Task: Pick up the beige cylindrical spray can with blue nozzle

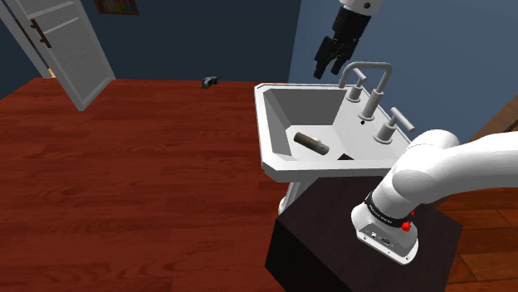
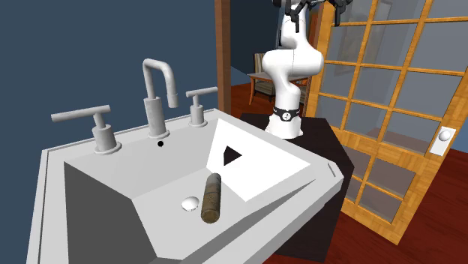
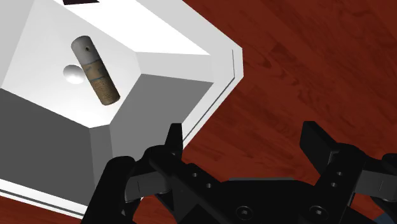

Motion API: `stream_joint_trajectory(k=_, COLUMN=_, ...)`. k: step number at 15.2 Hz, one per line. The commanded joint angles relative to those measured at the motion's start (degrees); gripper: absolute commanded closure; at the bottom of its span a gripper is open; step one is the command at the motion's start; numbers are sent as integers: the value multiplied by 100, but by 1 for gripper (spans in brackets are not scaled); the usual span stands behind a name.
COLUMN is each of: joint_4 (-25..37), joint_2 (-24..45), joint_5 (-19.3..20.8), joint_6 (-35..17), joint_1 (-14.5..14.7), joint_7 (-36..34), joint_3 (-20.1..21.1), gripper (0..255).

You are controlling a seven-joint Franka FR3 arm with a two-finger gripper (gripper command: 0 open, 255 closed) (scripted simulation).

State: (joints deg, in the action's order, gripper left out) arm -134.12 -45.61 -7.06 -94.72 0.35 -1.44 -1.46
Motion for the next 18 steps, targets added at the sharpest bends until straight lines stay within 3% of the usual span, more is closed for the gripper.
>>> stream_joint_trajectory(k=1, joint_4=0, joint_2=0, joint_5=0, joint_6=0, joint_1=0, joint_7=0, joint_3=0, gripper=0)
stream_joint_trajectory(k=10, joint_4=-1274, joint_2=348, joint_5=396, joint_6=-1523, joint_1=-222, joint_7=678, joint_3=-403, gripper=0)
stream_joint_trajectory(k=18, joint_4=-1946, joint_2=1301, joint_5=709, joint_6=-3094, joint_1=-431, joint_7=1286, joint_3=-846, gripper=0)
